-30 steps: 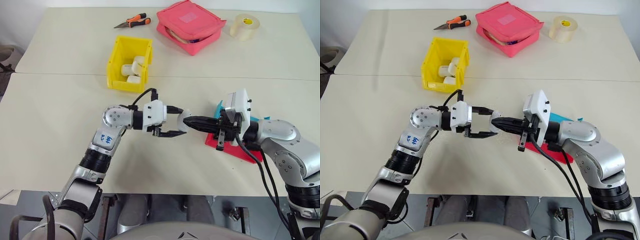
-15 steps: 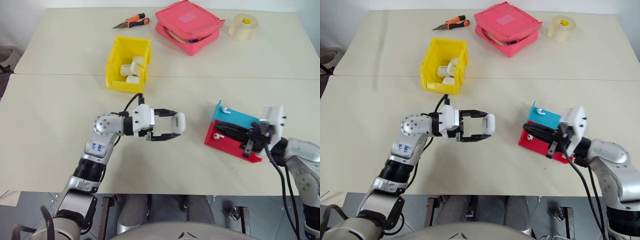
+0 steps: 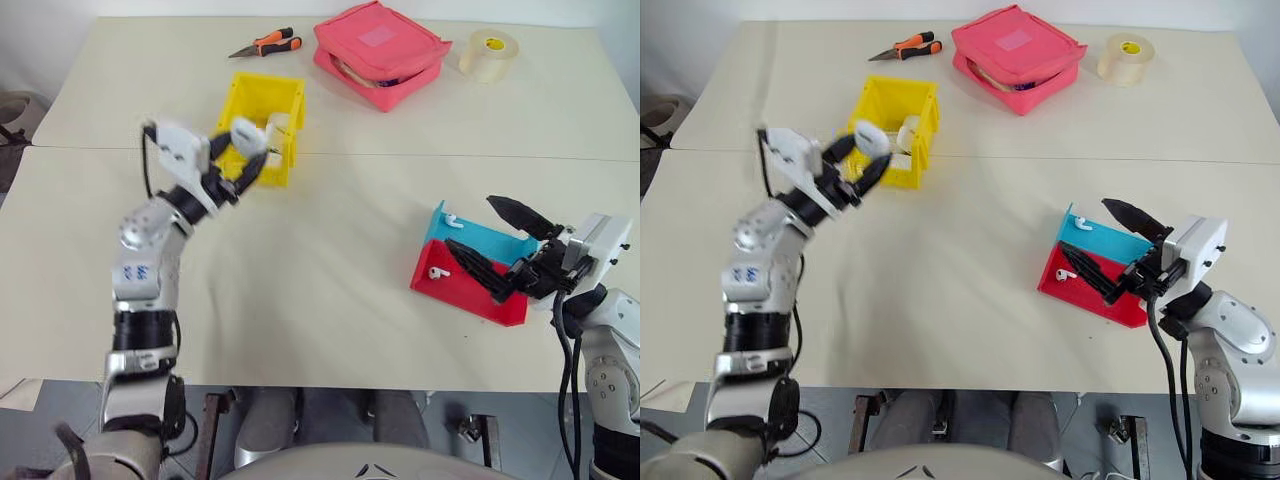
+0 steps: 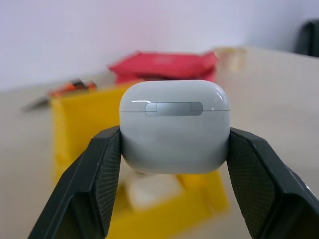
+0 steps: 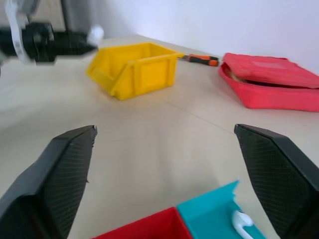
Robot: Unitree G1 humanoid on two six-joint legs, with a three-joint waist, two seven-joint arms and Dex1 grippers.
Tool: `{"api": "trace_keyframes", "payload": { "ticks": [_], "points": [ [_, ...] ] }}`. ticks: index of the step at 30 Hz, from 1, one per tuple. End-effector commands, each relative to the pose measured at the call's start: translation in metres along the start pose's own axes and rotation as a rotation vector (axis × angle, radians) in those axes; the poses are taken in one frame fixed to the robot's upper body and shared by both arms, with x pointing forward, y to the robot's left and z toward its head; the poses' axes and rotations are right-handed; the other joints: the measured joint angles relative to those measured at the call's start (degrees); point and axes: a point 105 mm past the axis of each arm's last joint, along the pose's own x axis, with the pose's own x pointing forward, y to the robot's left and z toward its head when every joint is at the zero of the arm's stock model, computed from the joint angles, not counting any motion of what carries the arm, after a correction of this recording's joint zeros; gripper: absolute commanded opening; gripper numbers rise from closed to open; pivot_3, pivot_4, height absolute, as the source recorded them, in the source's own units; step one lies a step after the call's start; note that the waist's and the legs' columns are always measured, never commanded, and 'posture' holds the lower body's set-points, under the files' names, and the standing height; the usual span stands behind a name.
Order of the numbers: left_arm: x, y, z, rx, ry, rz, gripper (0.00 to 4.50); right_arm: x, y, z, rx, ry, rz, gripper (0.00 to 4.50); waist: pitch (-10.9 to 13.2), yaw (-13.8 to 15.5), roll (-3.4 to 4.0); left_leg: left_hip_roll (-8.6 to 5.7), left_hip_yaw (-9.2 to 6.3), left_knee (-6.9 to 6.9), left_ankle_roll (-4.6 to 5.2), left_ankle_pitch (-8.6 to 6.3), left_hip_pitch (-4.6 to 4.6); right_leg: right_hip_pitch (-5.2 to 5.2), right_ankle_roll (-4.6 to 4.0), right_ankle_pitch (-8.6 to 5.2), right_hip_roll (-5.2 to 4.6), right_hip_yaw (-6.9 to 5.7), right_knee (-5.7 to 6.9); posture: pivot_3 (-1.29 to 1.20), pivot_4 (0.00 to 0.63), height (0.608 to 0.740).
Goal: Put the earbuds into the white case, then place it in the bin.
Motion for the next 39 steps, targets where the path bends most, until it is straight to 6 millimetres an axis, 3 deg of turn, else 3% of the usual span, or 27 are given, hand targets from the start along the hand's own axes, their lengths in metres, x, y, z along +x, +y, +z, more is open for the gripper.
{"api": "trace_keyframes", "payload": {
  "ticks": [1, 5, 9, 14, 19, 24, 29, 33, 39],
  "points": [
    [0.023, 0.029, 0.013, -0.039, 0.014, 0.121, 2.79, -0.001, -0.001, 0.01, -0.051, -0.033, -0.018, 4.48, 0.0, 0.0, -0.01, 0.01, 0.04, 0.0, 0.0, 0.0, 0.0, 0.01, 0.0, 0.0, 0.01, -0.03, -0.03, 0.0, 0.15, 0.74],
    [0.05, 0.031, 0.007, -0.025, 0.117, 0.08, 2.79, 0.006, 0.004, 0.011, -0.053, -0.041, 0.003, 4.48, 0.0, -0.4, -0.02, 0.0, 0.18, -0.06, 0.0, 0.0, 0.02, 0.01, 0.01, 0.0, 0.02, -0.03, -0.02, 0.0, 0.15, 0.74],
    [0.054, 0.033, -0.004, -0.007, 0.206, 0.044, 2.79, 0.006, 0.007, 0.011, -0.053, -0.044, -0.006, 4.48, 0.0, -0.9, -0.02, 0.01, 0.32, -0.33, 0.0, 0.0, 0.09, -0.06, 0.01, 0.0, 0.02, -0.11, -0.08, 0.0, 0.15, 0.74],
    [0.05, 0.034, -0.012, 0.0, 0.242, 0.039, 4.42, 0.005, 0.011, 0.009, -0.047, -0.045, -0.021, 4.5, 0.0, -1.0, -0.07, 0.07, 0.37, -0.4, -0.02, 0.01, 0.1, -0.12, 0.0, 0.0, -0.01, -0.37, -0.06, 0.0, 0.15, 0.74],
    [0.04, 0.022, 0.003, 0.036, 0.135, -0.081, 4.47, 0.006, 0.008, 0.01, -0.048, -0.05, -0.026, 4.5, 0.0, -1.0, -0.06, 0.11, 0.37, -0.35, -0.02, 0.02, 0.12, -0.12, 0.0, 0.0, -0.02, -0.37, -0.02, 0.0, 0.15, 0.74],
    [0.005, 0.003, 0.013, 0.115, 0.064, -0.294, 4.47, 0.007, 0.007, 0.008, -0.045, -0.031, 0.012, 4.5, 0.0, -1.3, -0.06, 0.12, 0.33, -0.35, -0.02, 0.01, 0.1, -0.12, -0.01, -0.01, -0.02, -0.38, -0.04, 0.0, 0.15, 0.74],
    [-0.052, -0.015, -0.009, 0.182, 0.171, -0.493, 4.47, 0.003, 0.0, 0.003, -0.061, 0.033, 0.063, 4.5, 0.0, -1.9, -0.05, 0.15, 0.18, -0.36, -0.03, 0.01, 0.15, -0.12, -0.03, -0.02, -0.03, -0.33, -0.02, 0.0, 0.15, 0.74],
    [-0.095, -0.025, -0.028, 0.201, 0.222, -0.515, 4.47, -0.005, -0.012, -0.002, -0.083, 0.097, 0.092, 4.5, 0.0, -1.8, -0.03, 0.16, 0.12, -0.36, -0.02, 0.01, 0.19, -0.12, -0.04, -0.02, -0.04, -0.21, -0.02, 0.0, 0.15, 0.74],
    [-0.116, -0.041, -0.038, 0.187, 0.194, -0.455, 4.47, -0.006, -0.029, -0.003, -0.153, 0.139, 0.069, 4.5, 0.0, -0.6, -0.03, 0.18, 0.04, -0.29, -0.02, 0.0, 0.19, -0.11, -0.04, -0.02, -0.08, -0.16, -0.01, 0.0, 0.15, 0.74]
  ]
}}
